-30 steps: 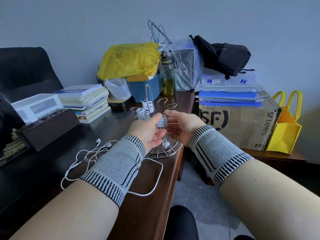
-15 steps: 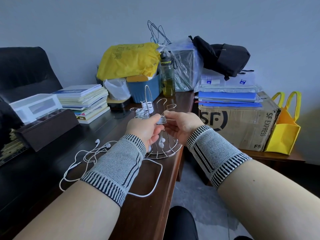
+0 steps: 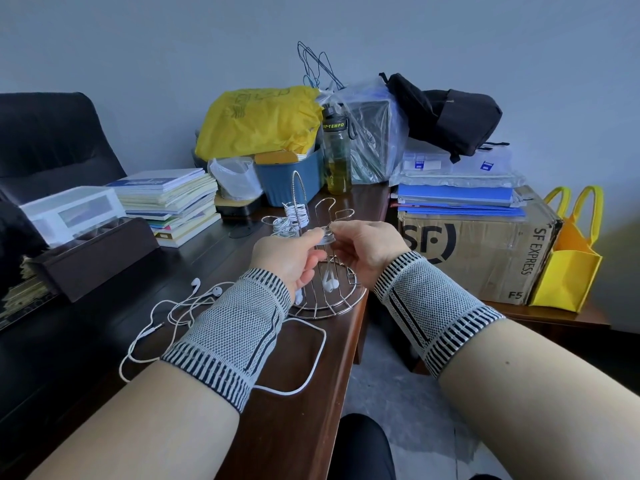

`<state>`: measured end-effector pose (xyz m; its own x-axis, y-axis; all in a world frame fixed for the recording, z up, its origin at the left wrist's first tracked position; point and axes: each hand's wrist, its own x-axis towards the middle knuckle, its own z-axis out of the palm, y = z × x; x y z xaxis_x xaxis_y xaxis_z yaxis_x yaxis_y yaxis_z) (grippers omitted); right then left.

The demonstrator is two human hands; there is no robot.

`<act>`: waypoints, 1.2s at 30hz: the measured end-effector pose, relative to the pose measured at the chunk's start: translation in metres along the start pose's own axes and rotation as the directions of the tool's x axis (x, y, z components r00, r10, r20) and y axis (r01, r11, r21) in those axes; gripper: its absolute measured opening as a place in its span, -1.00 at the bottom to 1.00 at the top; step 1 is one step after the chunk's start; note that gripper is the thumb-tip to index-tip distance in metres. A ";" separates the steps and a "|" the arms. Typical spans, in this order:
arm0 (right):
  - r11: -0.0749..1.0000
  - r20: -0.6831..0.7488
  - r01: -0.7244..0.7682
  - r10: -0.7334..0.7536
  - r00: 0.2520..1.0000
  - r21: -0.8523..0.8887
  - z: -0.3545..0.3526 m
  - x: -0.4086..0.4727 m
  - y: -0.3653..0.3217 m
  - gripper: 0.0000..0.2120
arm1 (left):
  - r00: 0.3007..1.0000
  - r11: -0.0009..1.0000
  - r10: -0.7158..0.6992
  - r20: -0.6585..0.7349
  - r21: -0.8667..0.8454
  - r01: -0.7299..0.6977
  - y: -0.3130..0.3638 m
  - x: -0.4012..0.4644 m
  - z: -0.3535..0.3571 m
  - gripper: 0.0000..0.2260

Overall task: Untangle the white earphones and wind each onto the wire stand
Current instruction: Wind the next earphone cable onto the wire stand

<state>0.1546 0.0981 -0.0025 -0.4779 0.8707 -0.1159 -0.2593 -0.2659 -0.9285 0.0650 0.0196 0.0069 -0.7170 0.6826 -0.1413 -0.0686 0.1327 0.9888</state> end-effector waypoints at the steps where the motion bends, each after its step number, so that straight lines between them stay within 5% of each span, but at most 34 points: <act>1: 1.000 -0.005 -0.006 0.006 1.000 -0.003 0.000 -0.001 0.000 -0.86 | 1.000 1.000 0.011 -0.007 0.008 -0.011 -0.002 0.000 0.000 -0.80; 9: 0.992 -0.135 -0.100 0.089 0.987 -0.080 -0.004 0.001 -0.002 -0.83 | 1.000 1.000 0.003 -0.006 -0.003 -0.003 -0.008 -0.002 -0.001 -0.79; 19: 0.980 -0.036 -0.135 0.131 0.991 -0.143 0.004 0.000 0.002 -0.74 | 0.999 0.996 0.035 -0.005 0.077 -0.034 -0.005 0.003 -0.001 -0.73; 27: 0.999 -0.036 -0.023 0.021 0.999 -0.048 0.004 0.004 0.003 -0.77 | 1.000 0.999 -0.006 0.010 0.035 0.006 0.000 0.006 -0.001 -0.81; 36: 0.975 -0.090 0.072 -0.092 0.992 -0.211 -0.003 0.005 0.013 -0.78 | 0.996 0.991 0.080 0.035 0.107 -0.084 -0.011 0.006 -0.009 -0.77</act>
<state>0.1509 0.1006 -0.0156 -0.3745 0.9252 -0.0609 -0.1095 -0.1094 -0.9879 0.0555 0.0156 -0.0040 -0.6951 0.7161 -0.0631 0.0663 0.1512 0.9863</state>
